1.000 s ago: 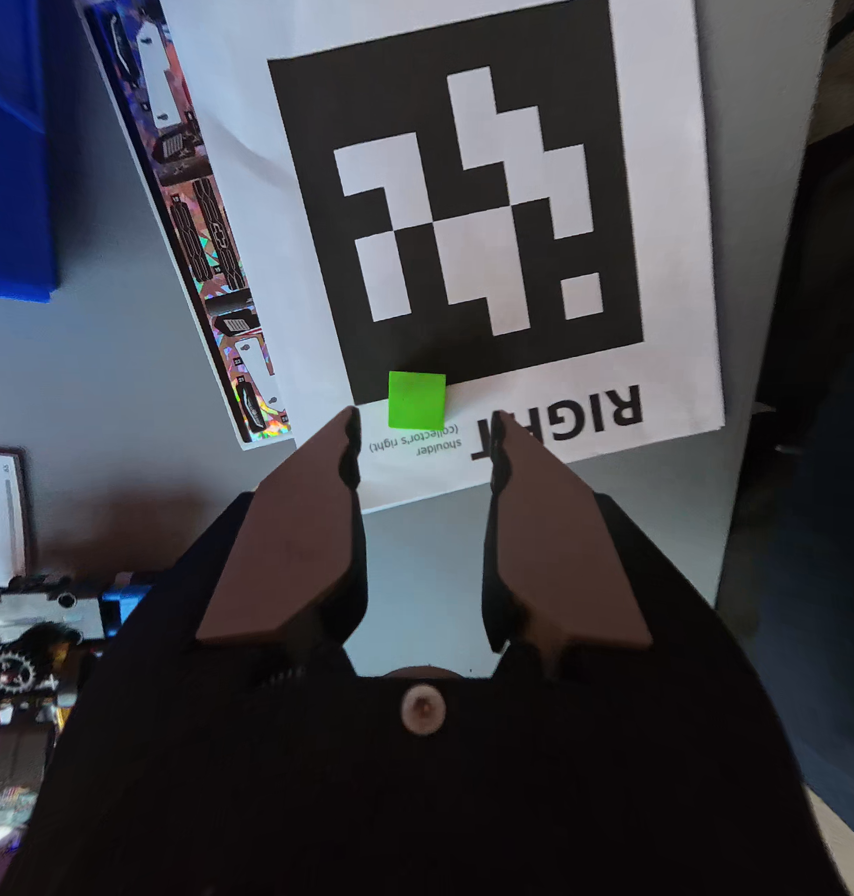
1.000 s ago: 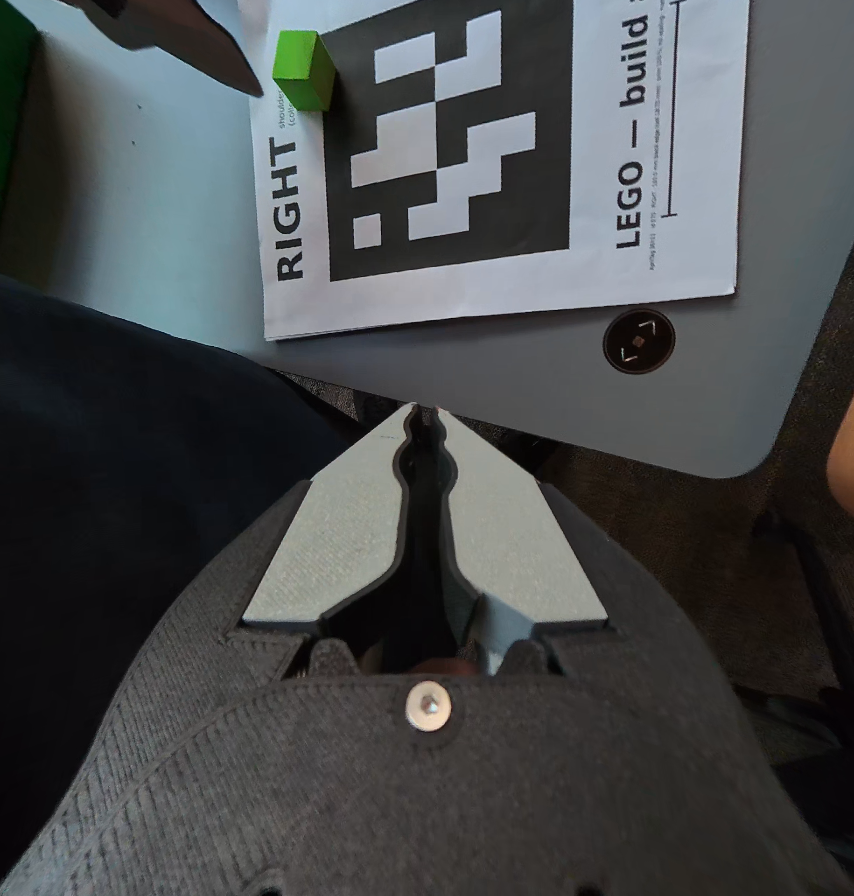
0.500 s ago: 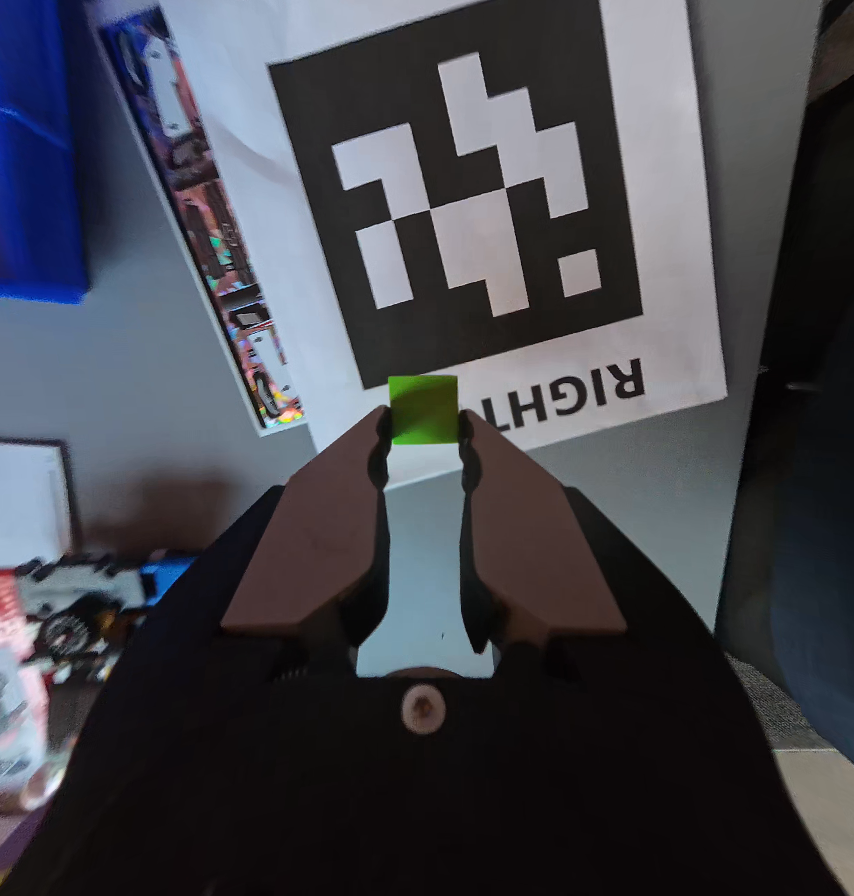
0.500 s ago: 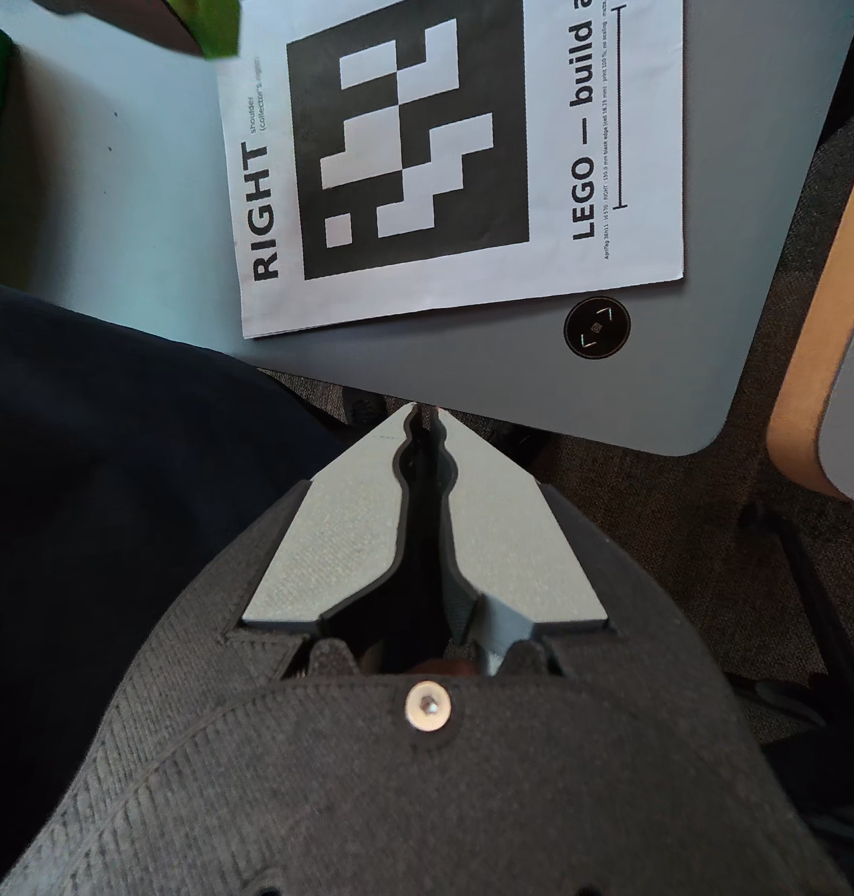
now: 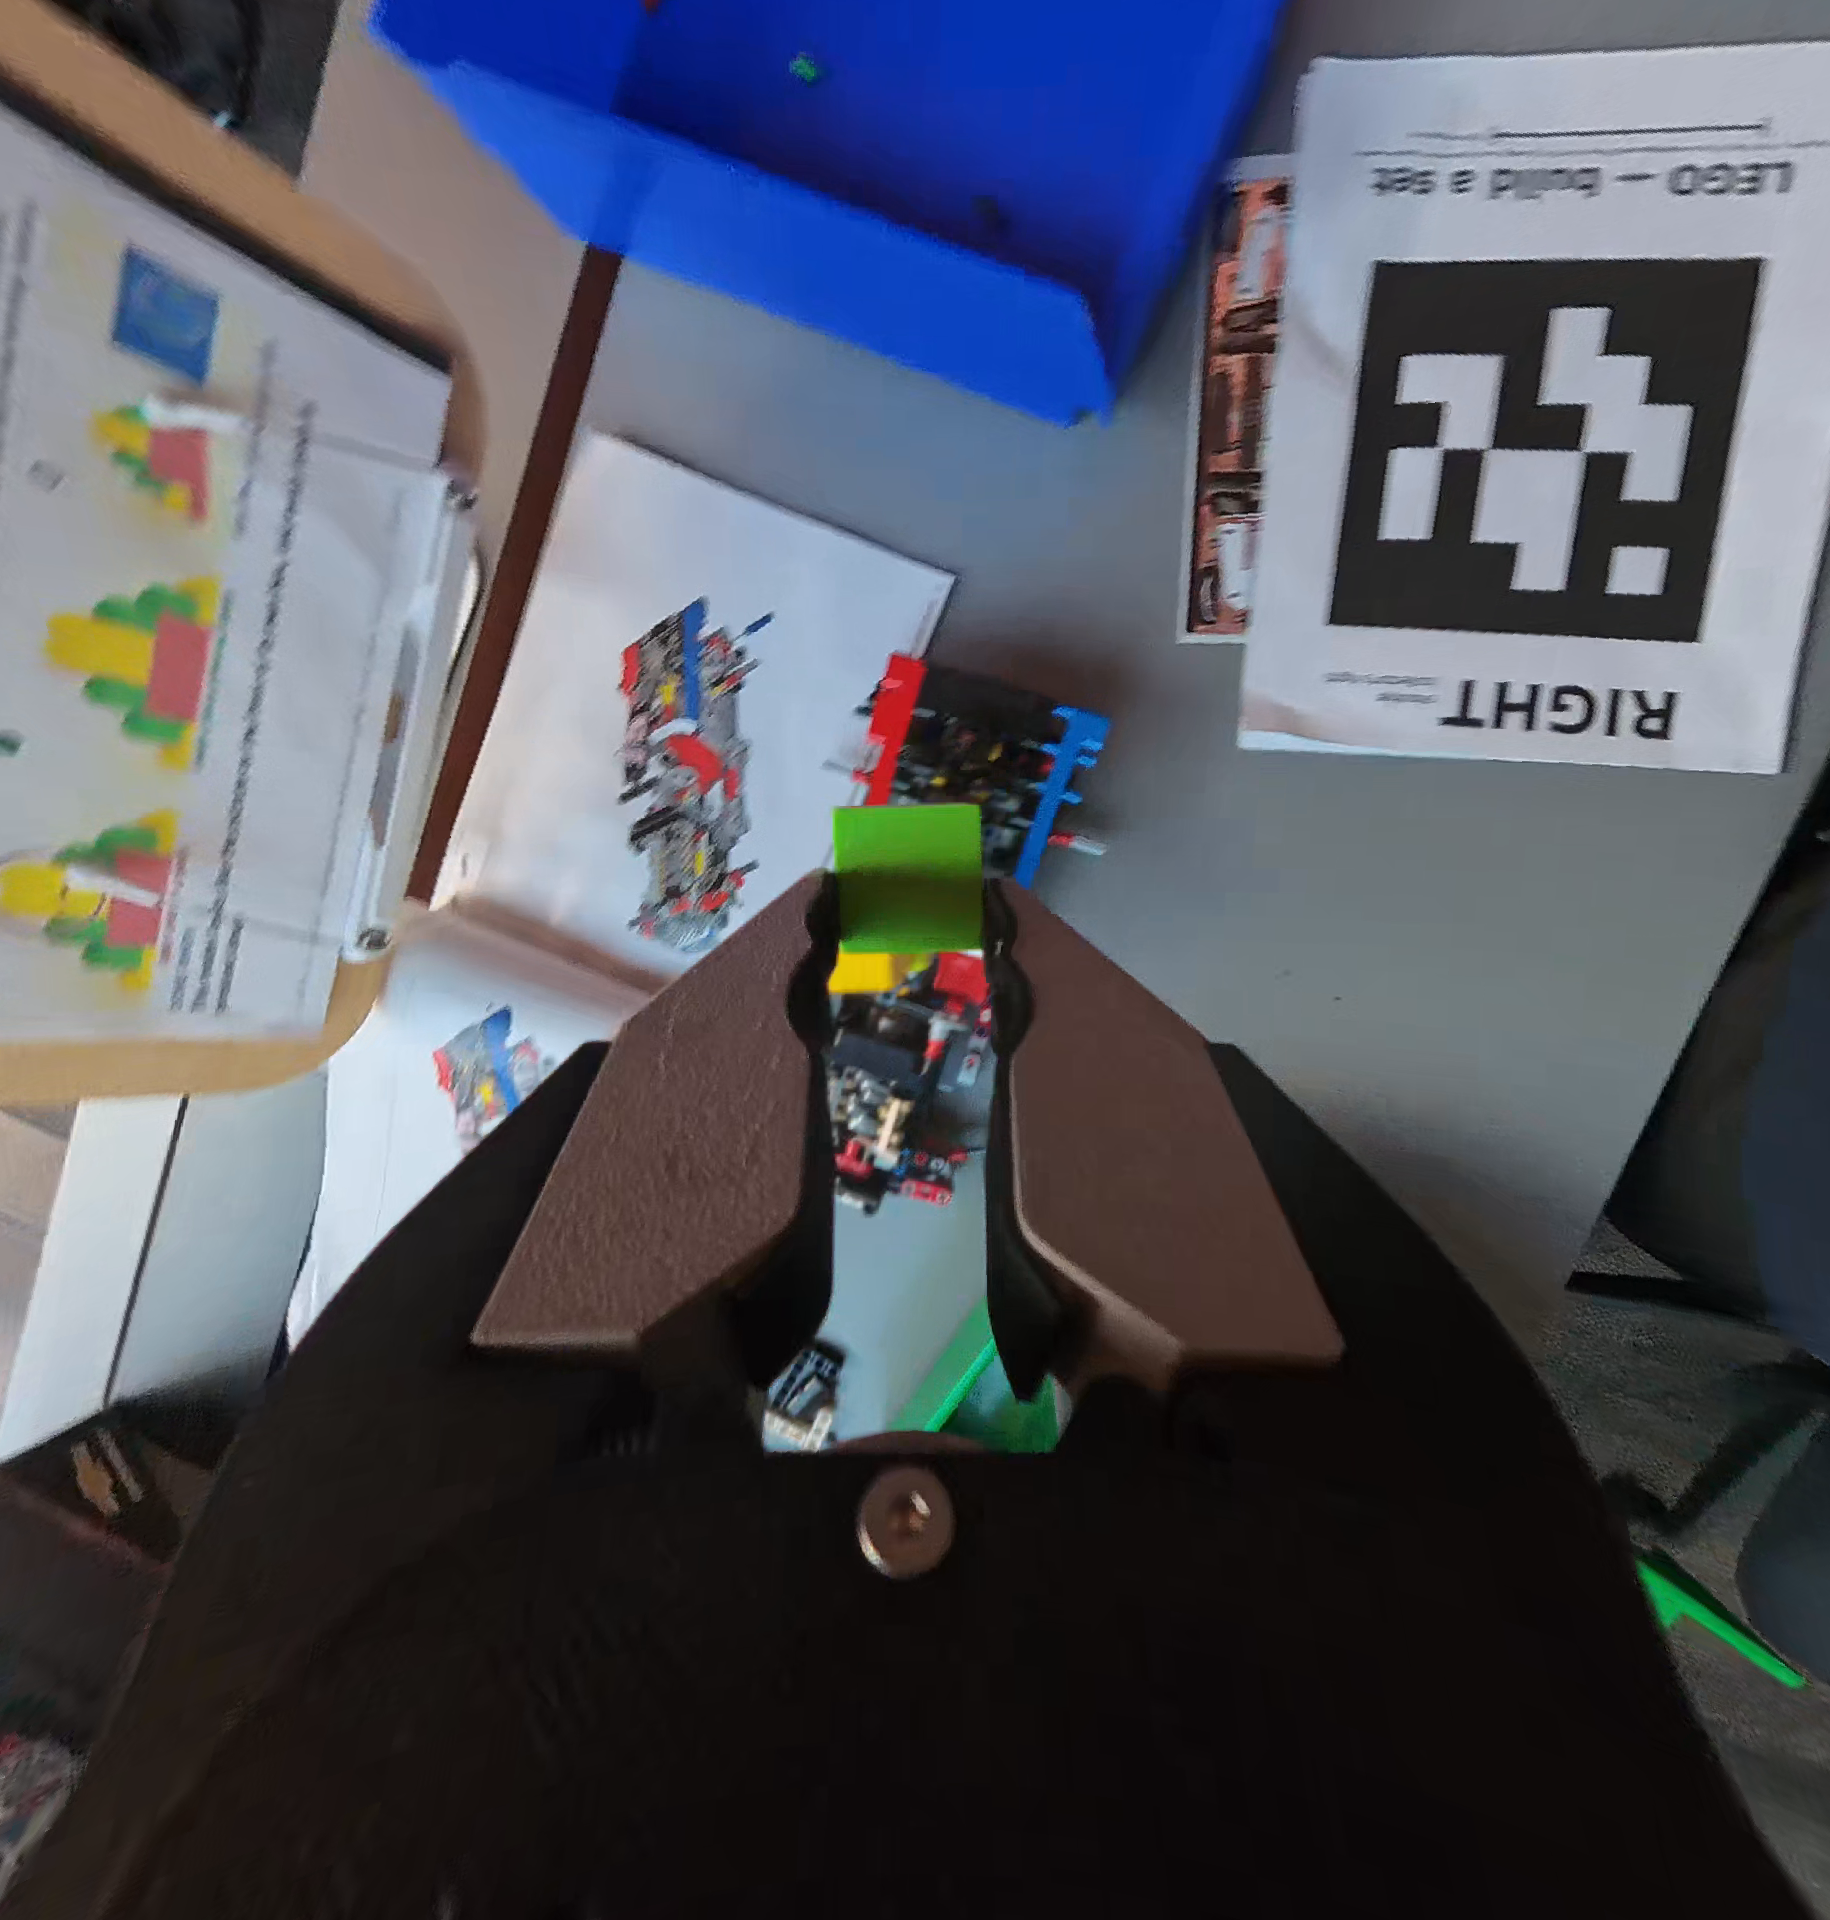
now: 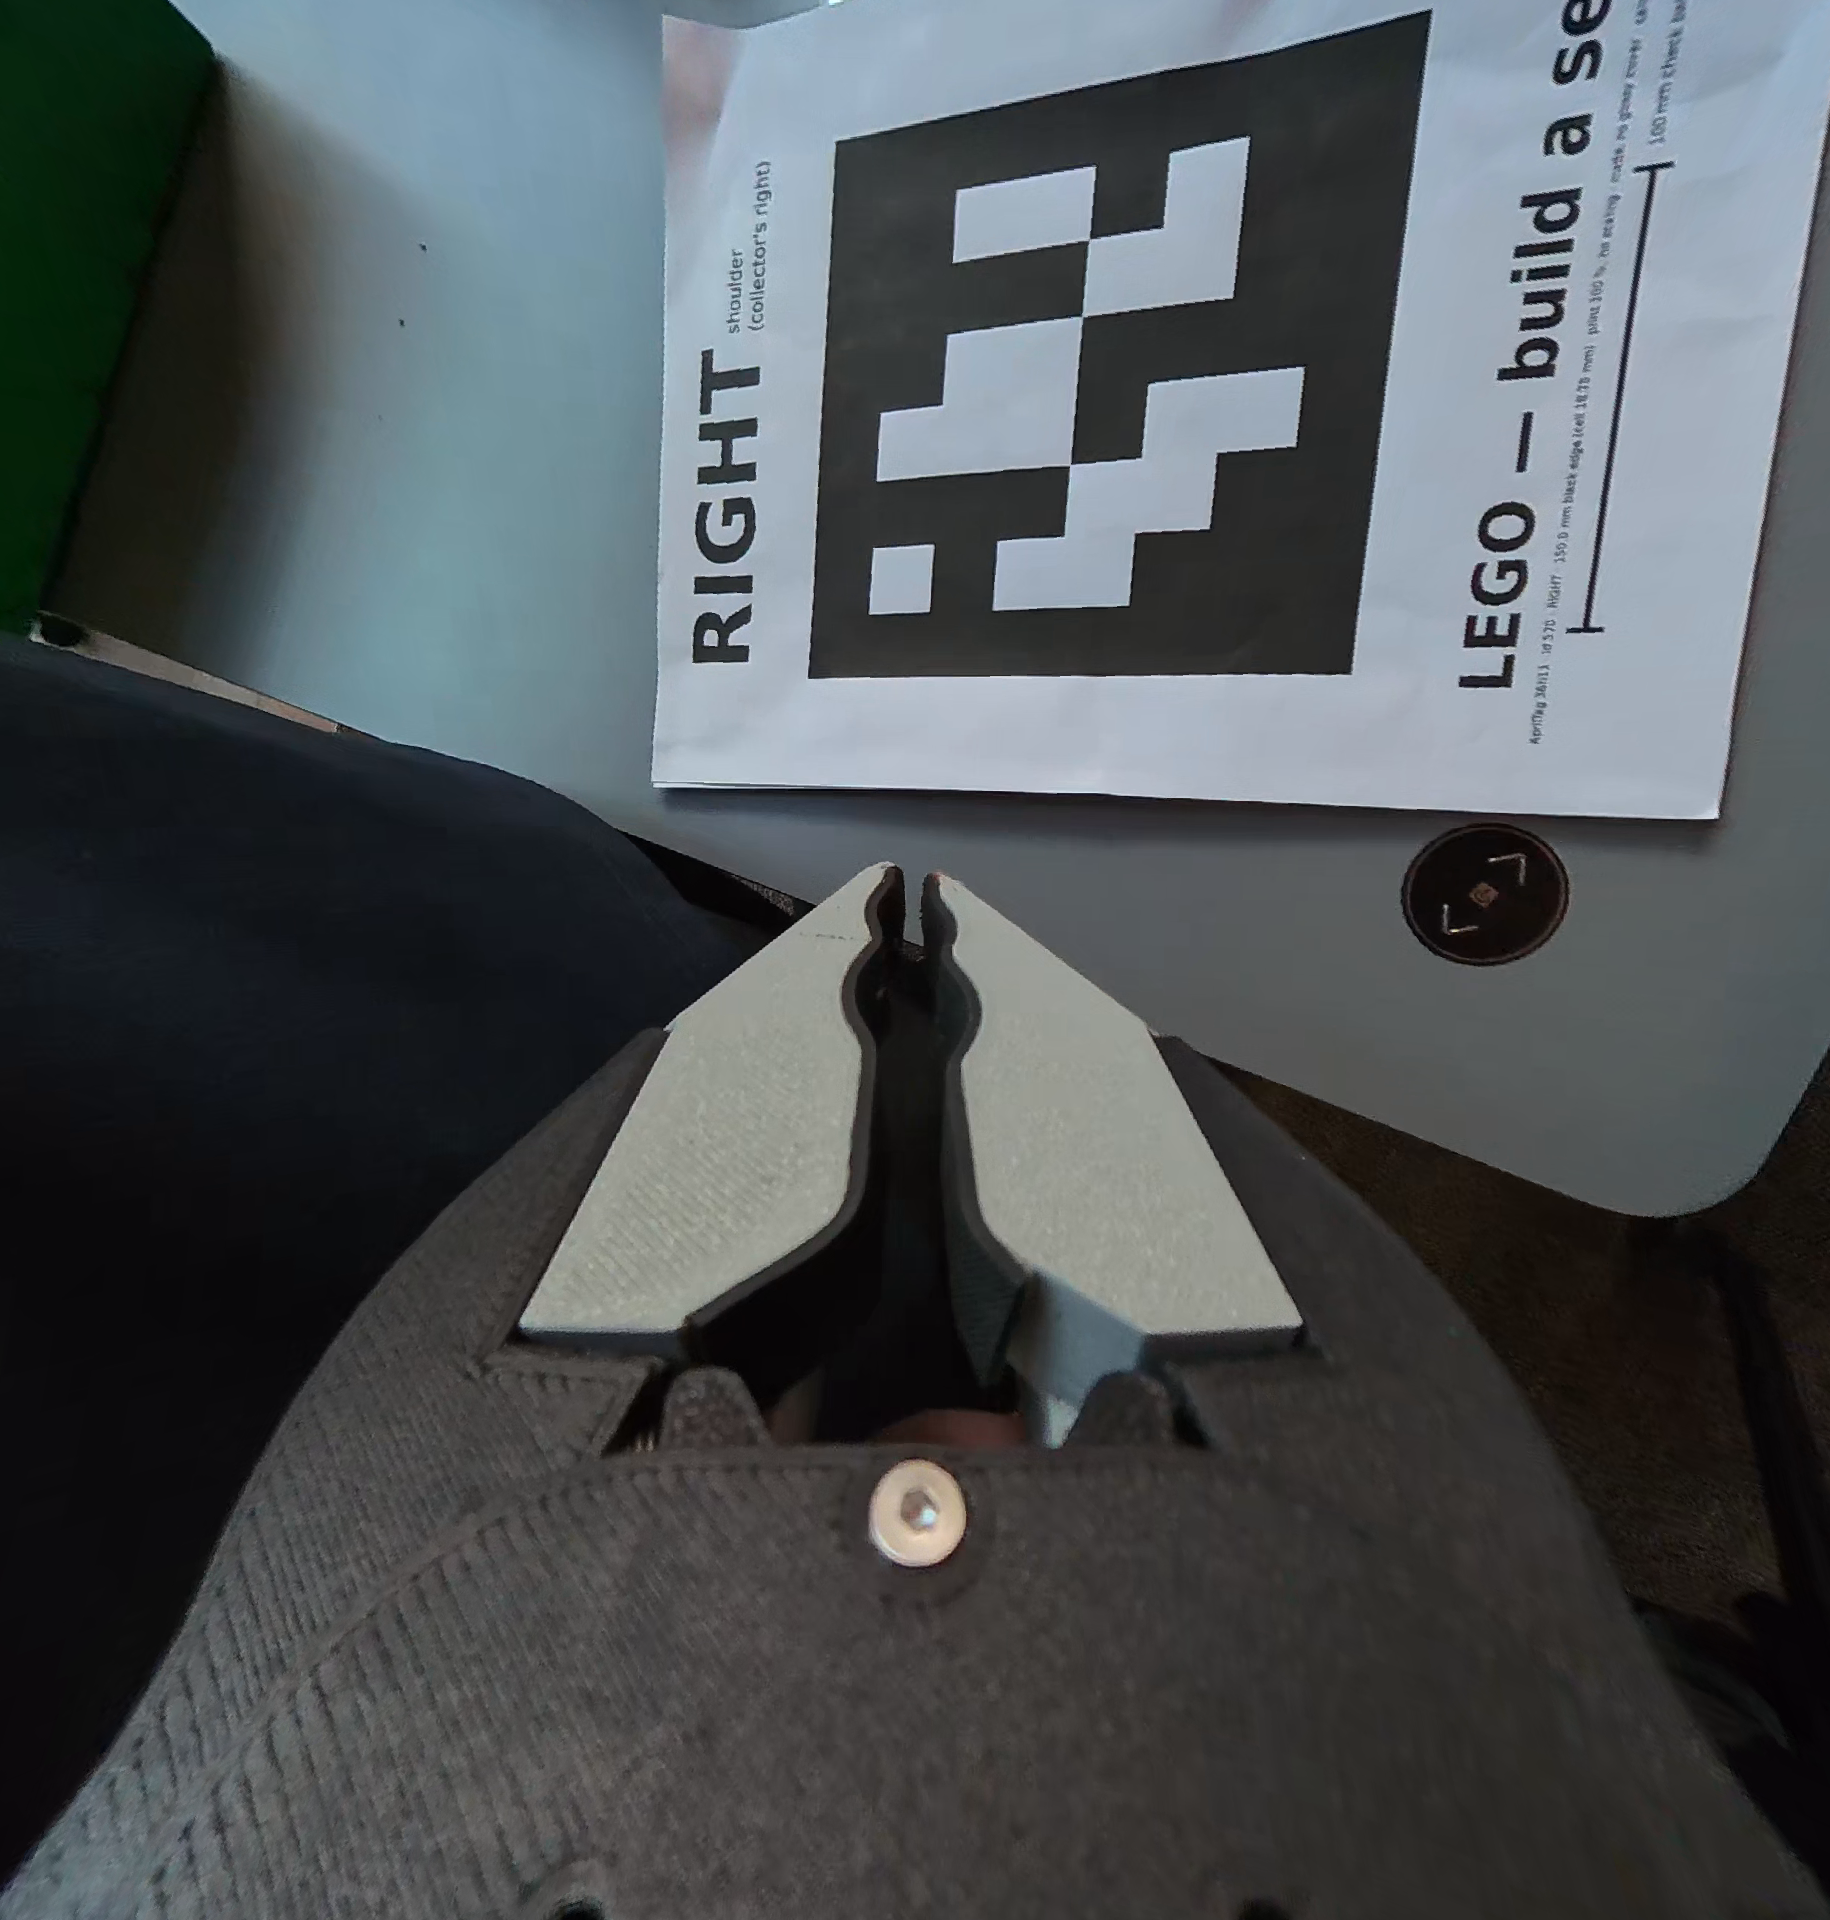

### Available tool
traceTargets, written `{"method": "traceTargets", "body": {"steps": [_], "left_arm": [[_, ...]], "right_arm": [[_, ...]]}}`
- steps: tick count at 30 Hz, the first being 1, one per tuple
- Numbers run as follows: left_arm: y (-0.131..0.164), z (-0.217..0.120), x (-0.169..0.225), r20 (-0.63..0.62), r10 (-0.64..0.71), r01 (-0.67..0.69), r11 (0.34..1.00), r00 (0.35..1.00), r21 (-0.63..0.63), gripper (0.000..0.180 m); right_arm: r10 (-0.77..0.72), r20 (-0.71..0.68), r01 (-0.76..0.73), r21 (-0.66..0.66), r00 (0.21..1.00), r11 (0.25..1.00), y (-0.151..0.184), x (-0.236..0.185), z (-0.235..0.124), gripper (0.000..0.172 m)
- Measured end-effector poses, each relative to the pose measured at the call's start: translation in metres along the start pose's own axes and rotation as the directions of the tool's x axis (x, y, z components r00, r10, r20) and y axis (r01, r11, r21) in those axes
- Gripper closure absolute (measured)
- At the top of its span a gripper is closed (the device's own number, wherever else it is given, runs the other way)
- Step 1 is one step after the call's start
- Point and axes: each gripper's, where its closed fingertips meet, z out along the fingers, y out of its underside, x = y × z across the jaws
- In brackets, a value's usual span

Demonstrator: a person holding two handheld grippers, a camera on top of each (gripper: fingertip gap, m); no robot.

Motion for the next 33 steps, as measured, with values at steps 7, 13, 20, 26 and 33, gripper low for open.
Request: {"method": "traceTargets", "body": {"steps": [7,13,20,26,33], "left_arm": [[0.028,0.011,-0.026,-0.021,-0.102,0.101,0.995,0.995,-0.023,0.156],[0.043,0.03,-0.024,-0.059,-0.107,0.102,0.991,0.992,-0.084,0.155],[0.041,0.036,-0.022,-0.073,-0.094,0.087,0.992,0.993,-0.095,0.155],[0.041,0.04,-0.022,-0.071,-0.087,0.079,0.991,0.994,-0.105,0.156],[0.044,0.042,-0.019,-0.081,-0.08,0.07,0.991,0.994,-0.117,0.156]], "right_arm": [[0.007,-0.013,-0.007,0.007,1.0,1.0,-0.002,0.001,-0.003,0.17],[0.025,-0.023,-0.025,0.011,0.999,1.0,0.002,0.001,-0.007,0.17],[0.03,-0.033,-0.029,0.018,0.999,0.999,0.001,0.003,-0.009,0.17],[0.033,-0.039,-0.032,0.022,0.999,0.999,0.0,0.004,-0.011,0.17],[0.035,-0.037,-0.034,0.021,0.999,0.999,0.0,0.004,-0.01,0.171]]}}
